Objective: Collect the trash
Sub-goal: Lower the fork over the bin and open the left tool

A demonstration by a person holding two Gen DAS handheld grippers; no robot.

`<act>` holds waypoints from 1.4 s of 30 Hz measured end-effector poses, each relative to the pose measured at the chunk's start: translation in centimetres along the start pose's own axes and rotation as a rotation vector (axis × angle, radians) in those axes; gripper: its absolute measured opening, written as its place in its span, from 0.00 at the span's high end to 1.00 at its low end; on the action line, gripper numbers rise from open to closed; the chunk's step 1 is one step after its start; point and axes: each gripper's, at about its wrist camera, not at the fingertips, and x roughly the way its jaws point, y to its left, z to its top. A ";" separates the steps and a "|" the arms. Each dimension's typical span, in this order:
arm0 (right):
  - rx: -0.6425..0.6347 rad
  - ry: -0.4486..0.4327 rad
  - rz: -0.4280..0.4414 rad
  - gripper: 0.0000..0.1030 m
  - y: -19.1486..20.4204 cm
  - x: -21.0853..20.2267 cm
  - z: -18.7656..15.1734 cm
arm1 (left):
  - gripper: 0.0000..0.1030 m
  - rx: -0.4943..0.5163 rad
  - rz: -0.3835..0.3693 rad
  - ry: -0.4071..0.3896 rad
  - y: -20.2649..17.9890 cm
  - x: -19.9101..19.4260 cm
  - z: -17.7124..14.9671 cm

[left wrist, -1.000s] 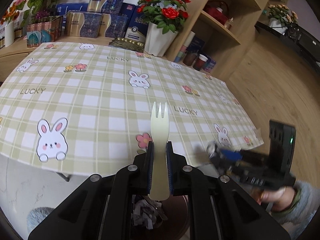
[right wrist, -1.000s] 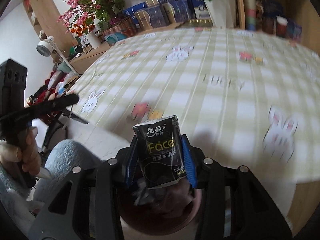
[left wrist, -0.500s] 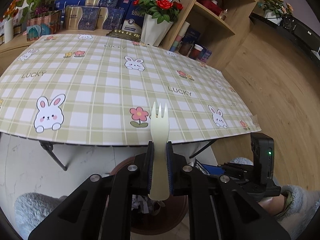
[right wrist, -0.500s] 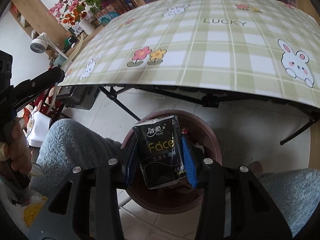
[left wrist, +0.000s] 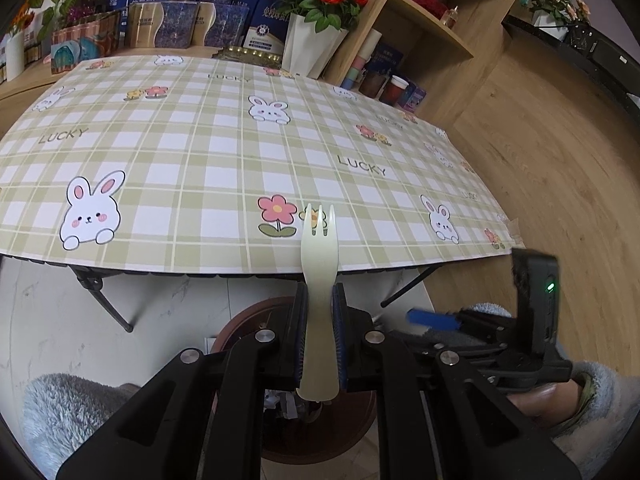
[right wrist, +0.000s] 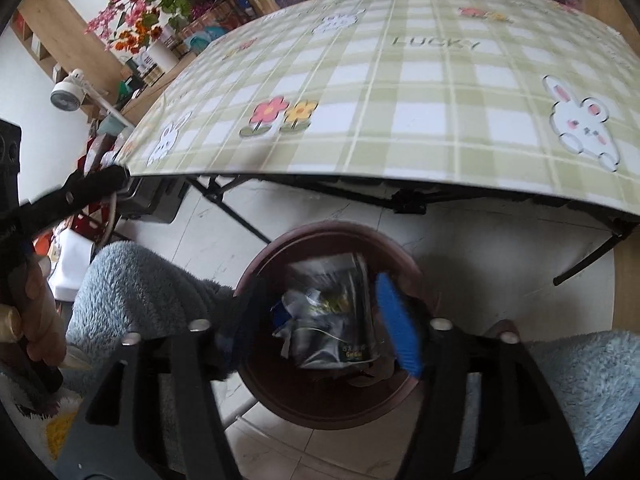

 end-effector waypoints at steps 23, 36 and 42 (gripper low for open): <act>-0.029 -0.203 -0.148 0.07 0.5 -5.9 2.6 | 0.88 0.011 0.022 0.125 -0.2 3.1 -1.9; 0.018 -0.221 -0.188 0.06 -0.7 -6.6 2.8 | 0.88 0.061 0.034 0.215 -0.9 5.8 -2.8; -0.001 -0.233 -0.211 0.06 -0.4 -7.1 3.2 | 0.62 0.068 0.036 0.240 -1.1 6.5 -3.2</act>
